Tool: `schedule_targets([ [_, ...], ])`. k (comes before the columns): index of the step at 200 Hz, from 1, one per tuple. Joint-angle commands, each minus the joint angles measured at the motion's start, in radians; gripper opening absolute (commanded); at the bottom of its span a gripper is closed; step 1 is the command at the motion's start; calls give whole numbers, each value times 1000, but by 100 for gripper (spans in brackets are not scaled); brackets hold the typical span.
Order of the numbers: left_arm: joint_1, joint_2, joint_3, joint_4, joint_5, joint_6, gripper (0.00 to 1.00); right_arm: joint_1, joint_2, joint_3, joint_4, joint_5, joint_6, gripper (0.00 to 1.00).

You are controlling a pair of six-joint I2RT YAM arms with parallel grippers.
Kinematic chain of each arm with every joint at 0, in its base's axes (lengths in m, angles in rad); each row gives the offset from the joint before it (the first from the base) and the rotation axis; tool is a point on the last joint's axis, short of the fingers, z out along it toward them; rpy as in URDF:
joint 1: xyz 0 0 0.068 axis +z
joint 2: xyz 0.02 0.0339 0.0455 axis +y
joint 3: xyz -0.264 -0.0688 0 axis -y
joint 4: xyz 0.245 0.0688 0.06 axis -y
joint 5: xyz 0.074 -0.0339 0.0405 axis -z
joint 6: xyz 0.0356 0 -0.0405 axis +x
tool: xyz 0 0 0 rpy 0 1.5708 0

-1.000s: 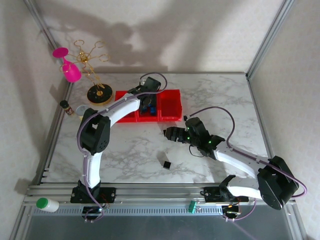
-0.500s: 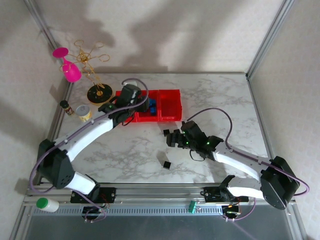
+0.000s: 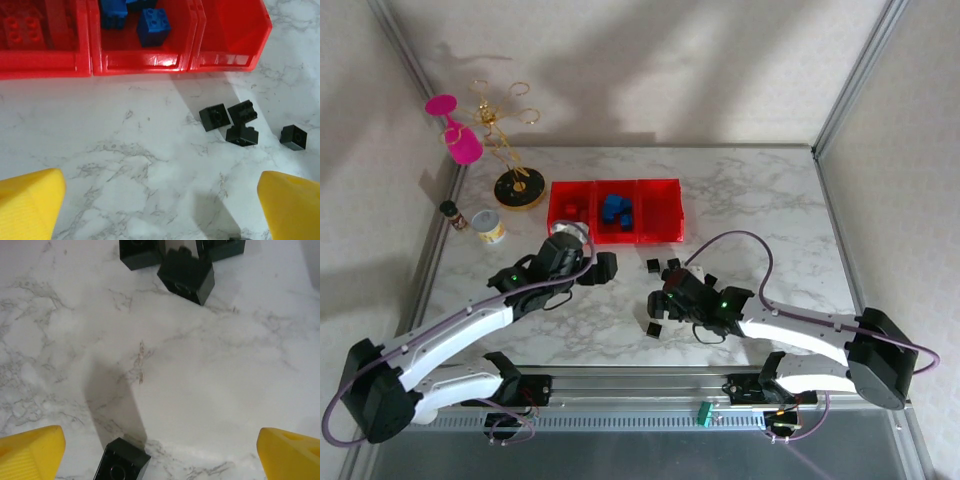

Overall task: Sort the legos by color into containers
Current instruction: Pick up the lego from the bottom-center of the table.

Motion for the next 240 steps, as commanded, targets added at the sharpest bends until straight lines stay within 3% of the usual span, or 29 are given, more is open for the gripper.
schedule_targets([
  [1, -9, -63, -68, 44, 28, -52, 100, 69, 37, -6, -62, 78, 132, 99],
  [74, -13, -129, -174, 54, 5, -106, 100, 212, 182, 23, 27, 91, 286, 97],
  [208, -14, -122, -180, 34, -29, -120, 100, 247, 329, 130, -28, 128, 249, 50],
  [240, -14, -112, -180, 26, -35, -118, 100, 246, 343, 135, -20, 128, 234, 44],
])
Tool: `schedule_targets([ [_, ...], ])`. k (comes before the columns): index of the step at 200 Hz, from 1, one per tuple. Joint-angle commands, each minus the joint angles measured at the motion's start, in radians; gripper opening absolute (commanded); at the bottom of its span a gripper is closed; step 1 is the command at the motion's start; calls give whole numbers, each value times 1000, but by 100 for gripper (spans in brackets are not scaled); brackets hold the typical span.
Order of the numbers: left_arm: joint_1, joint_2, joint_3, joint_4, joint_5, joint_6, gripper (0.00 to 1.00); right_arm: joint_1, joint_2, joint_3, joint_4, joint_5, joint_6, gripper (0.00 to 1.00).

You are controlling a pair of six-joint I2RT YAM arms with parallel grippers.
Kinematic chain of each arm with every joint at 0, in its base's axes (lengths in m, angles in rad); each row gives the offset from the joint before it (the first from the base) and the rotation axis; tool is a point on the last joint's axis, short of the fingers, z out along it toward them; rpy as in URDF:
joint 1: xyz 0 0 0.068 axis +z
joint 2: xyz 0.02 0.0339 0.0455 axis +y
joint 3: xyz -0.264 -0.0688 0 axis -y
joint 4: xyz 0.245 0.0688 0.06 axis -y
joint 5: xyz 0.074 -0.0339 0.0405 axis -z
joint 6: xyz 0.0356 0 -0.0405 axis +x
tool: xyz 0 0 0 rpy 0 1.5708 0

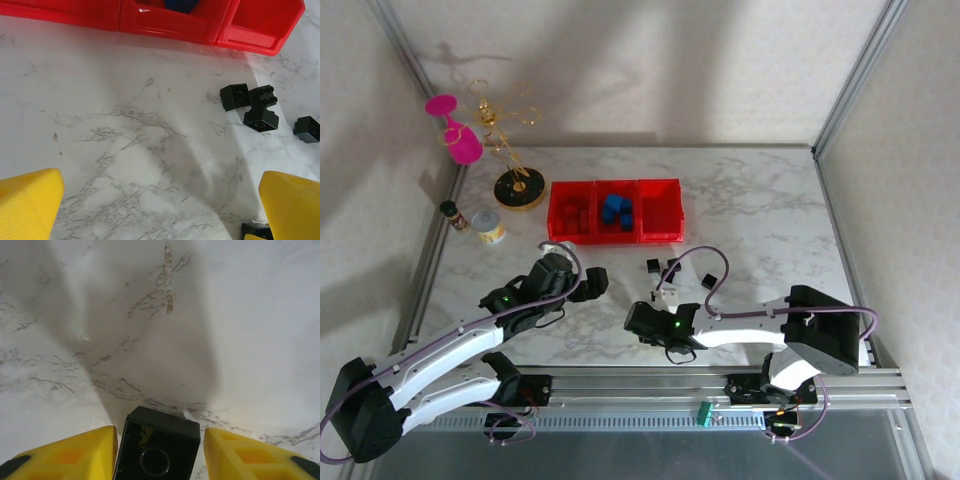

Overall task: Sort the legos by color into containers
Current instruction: Pick up the lego from the bottom-center of the table, then place the lego in the container.

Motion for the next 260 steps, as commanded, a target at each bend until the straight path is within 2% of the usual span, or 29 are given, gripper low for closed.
schedule_targets([
  [1, -9, 4, -12, -12, -29, -14, 100, 13, 20, 28, -16, 27, -13, 44],
  [22, -9, -2, -12, -17, -38, -15, 100, 14, 17, 28, -27, 35, -15, 40],
  [65, -9, -8, 0, -17, -40, -15, 100, 10, -32, 22, -28, 64, -30, 25],
  [92, -9, -14, 12, -5, -33, -16, 100, -14, -83, 27, -27, 71, -56, 25],
  [131, -8, 0, 60, 5, -46, -6, 100, -146, -172, 69, -4, 65, -218, 25],
  [163, -8, 12, 70, 72, -61, -30, 100, -304, -181, 134, 61, 26, -376, 25],
  [214, 6, 105, 160, 113, -89, -5, 99, -493, -44, 294, 159, -25, -566, 25],
  [260, 26, 177, 212, 182, -85, -7, 100, -602, 119, 431, 221, -62, -659, 25],
])
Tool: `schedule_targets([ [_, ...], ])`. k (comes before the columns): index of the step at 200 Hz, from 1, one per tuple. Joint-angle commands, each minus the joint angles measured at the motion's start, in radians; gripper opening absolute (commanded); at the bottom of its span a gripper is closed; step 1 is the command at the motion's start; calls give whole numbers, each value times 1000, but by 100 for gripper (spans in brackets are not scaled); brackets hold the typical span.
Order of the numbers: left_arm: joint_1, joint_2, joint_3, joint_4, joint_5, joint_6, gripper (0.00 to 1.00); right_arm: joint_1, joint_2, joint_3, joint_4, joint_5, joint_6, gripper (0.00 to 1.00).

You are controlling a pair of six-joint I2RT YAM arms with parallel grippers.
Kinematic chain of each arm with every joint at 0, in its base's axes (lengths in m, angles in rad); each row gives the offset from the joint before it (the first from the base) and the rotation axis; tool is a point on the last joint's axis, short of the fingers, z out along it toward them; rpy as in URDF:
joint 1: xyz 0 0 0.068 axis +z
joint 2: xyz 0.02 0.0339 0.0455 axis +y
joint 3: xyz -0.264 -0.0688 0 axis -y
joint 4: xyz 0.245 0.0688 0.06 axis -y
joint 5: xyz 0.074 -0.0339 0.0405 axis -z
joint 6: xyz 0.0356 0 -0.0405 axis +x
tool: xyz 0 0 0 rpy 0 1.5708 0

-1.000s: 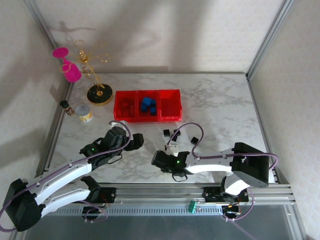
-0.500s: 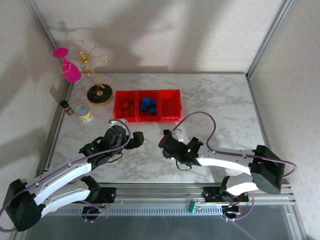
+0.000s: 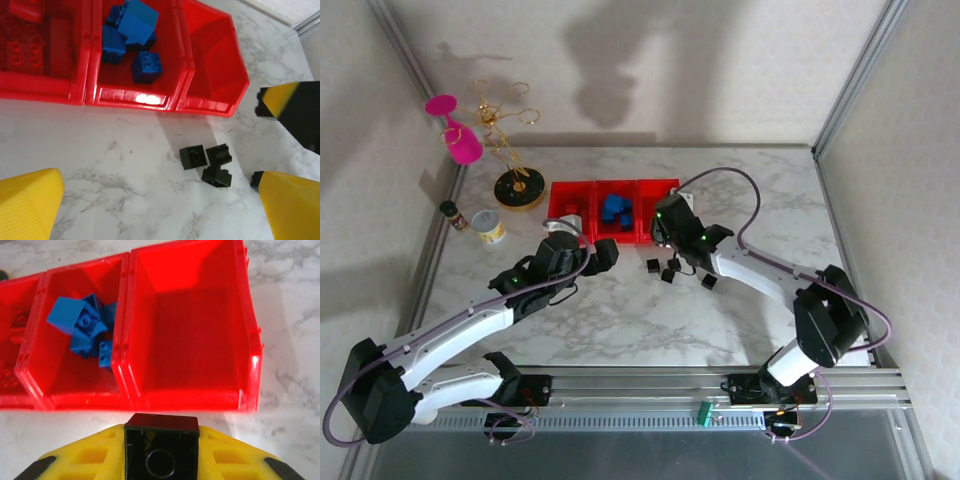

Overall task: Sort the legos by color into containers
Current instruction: Place the lego in the container.

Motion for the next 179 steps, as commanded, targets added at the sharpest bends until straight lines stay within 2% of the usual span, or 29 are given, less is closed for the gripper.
schedule_targets([
  [1, 15, 29, 44, 55, -23, 8, 100, -43, 74, 75, 54, -27, -94, 25],
  [55, 47, 80, 74, 71, -15, 21, 100, -121, 242, 221, 62, -21, -176, 25],
  [108, 56, 82, 66, 77, -6, 12, 100, -141, 381, 337, 54, -18, -232, 26],
  [136, 58, 74, 62, 72, -13, 13, 100, -141, 418, 379, 53, -5, -253, 32],
  [159, 58, 69, 62, 73, -7, 9, 100, -140, 439, 414, 30, 4, -266, 42],
  [168, 58, 66, 63, 74, 2, 6, 100, -140, 434, 417, 29, 5, -269, 50],
  [179, 58, 59, 65, 79, 17, 4, 100, -141, 415, 408, 41, -8, -272, 52],
])
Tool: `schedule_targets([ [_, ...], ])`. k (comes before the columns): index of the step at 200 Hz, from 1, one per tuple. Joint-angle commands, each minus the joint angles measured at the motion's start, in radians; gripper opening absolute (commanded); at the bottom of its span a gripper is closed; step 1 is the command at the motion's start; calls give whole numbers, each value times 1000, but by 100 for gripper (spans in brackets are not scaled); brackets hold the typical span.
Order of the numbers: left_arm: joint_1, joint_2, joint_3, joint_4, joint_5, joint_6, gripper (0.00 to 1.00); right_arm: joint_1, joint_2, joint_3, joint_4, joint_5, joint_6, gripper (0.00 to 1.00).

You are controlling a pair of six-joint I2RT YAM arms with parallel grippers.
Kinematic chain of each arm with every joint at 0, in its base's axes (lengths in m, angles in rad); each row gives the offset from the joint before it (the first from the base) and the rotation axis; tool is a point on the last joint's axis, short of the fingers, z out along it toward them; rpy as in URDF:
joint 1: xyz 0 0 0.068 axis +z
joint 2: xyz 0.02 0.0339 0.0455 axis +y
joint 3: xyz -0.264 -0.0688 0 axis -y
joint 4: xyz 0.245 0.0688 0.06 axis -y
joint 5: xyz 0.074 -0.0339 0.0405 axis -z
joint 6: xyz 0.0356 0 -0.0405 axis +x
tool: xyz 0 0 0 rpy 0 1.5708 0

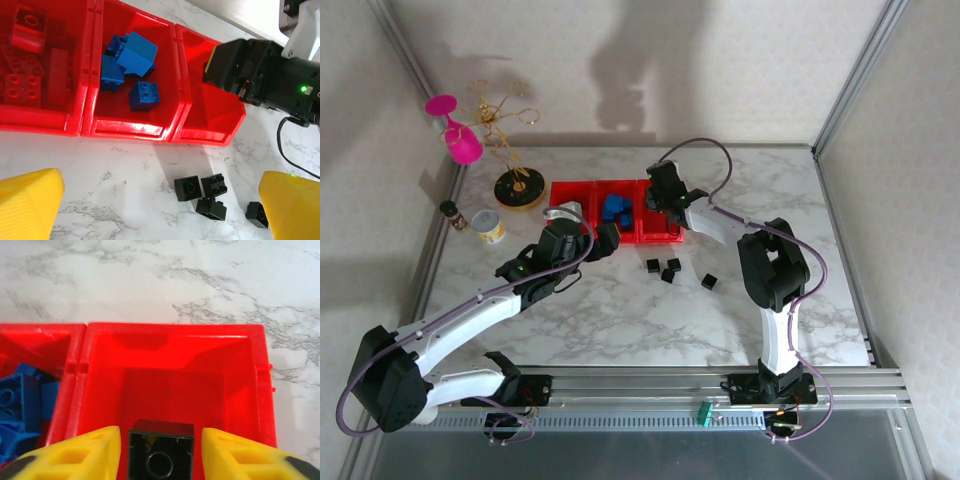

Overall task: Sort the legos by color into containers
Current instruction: Place the lego in the container.

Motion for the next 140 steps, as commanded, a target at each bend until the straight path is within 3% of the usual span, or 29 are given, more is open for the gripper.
schedule_targets([
  [1, 8, -20, 14, 16, 19, 1, 100, 0, -14, 25, -1, 9, -24, 53],
  [42, 6, -48, 18, 2, 40, 9, 100, -1, -108, -7, -29, -20, -10, 59],
  [94, -29, -113, -41, -14, 66, -4, 100, 13, -337, -283, -22, -94, 105, 61],
  [140, -87, -157, -109, -20, 61, -21, 100, 112, -499, -515, -44, 1, 236, 65],
])
